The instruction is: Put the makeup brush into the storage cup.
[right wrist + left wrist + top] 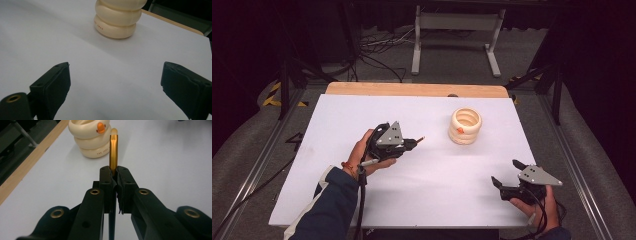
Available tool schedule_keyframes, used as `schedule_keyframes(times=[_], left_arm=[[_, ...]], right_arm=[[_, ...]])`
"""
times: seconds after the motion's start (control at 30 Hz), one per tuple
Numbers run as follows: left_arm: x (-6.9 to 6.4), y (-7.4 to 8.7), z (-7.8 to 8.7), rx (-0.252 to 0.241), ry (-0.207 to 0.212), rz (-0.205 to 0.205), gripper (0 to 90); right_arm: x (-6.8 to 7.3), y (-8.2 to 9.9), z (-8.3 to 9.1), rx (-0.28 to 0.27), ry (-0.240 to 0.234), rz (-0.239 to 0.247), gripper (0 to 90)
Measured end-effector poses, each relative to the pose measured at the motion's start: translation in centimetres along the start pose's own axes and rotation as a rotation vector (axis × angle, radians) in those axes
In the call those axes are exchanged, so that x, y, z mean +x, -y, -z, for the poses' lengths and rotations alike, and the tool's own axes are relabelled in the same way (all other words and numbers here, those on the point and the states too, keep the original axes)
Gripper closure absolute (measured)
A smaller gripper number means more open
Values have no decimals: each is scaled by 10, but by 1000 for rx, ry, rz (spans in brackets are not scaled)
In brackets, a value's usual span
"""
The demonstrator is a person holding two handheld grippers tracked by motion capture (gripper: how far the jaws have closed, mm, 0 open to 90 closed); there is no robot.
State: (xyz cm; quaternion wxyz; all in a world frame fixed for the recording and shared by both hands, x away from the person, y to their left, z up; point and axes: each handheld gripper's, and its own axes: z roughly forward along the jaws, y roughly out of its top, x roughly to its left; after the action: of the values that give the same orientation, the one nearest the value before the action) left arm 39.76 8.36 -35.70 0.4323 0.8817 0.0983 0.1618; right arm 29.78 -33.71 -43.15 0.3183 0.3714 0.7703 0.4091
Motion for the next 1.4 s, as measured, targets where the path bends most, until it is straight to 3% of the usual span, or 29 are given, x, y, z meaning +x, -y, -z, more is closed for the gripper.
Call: schedule_keyframes(times=[0.43,0.77,1.4], left_arm=[[9,-12,-7,-78,-70,59,836],[12,-30,-20,-142,-55,62,836],[19,-51,-49,-279,-5,130,836]], right_arm=[[0,0,0,-2,-4,3,96],[0,0,0,-5,-7,3,96],[0,-1,2,-20,2,3,94]])
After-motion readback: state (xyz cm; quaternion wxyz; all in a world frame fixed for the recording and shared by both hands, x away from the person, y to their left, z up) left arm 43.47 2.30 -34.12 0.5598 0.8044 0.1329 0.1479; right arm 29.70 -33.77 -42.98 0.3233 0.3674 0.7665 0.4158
